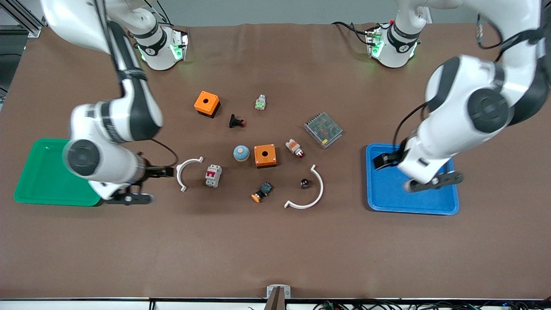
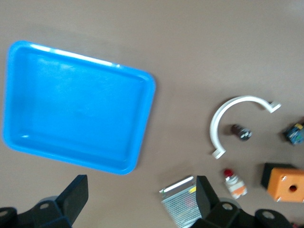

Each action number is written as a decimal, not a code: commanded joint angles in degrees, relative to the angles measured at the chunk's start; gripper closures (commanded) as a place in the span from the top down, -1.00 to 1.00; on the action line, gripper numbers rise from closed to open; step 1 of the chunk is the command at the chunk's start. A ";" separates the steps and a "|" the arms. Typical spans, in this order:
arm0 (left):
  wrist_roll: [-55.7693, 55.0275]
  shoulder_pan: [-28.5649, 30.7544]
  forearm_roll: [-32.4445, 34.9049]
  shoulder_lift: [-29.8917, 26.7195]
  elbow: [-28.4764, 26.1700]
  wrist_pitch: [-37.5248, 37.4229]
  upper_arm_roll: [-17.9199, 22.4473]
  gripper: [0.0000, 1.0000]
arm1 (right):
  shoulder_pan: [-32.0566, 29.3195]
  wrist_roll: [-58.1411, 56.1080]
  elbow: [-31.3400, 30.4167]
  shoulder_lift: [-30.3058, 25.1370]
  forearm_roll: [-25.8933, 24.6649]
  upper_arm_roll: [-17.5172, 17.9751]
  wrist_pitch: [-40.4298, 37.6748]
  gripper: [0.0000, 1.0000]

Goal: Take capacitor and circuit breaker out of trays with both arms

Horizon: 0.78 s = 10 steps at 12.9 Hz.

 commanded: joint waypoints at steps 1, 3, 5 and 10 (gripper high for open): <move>4.50 3.16 -1.04 -11.53 -12.84 1.52 -0.46 0.99 | -3.86 -2.39 -1.26 -6.67 -2.86 -0.38 -5.21 1.00; 8.10 6.24 -1.13 -16.10 -15.84 1.17 -0.46 0.99 | -6.85 -7.13 -1.35 -10.02 -4.45 -0.56 -8.04 1.00; 11.53 9.49 -1.04 -17.70 -14.98 -1.80 -0.37 0.99 | -9.75 -8.98 -1.26 -13.01 -4.54 -0.65 -10.58 1.00; 19.37 13.54 -1.04 -17.27 -6.54 -8.67 0.15 0.99 | -15.57 -16.82 -0.12 -13.47 -4.36 -1.18 -12.01 1.00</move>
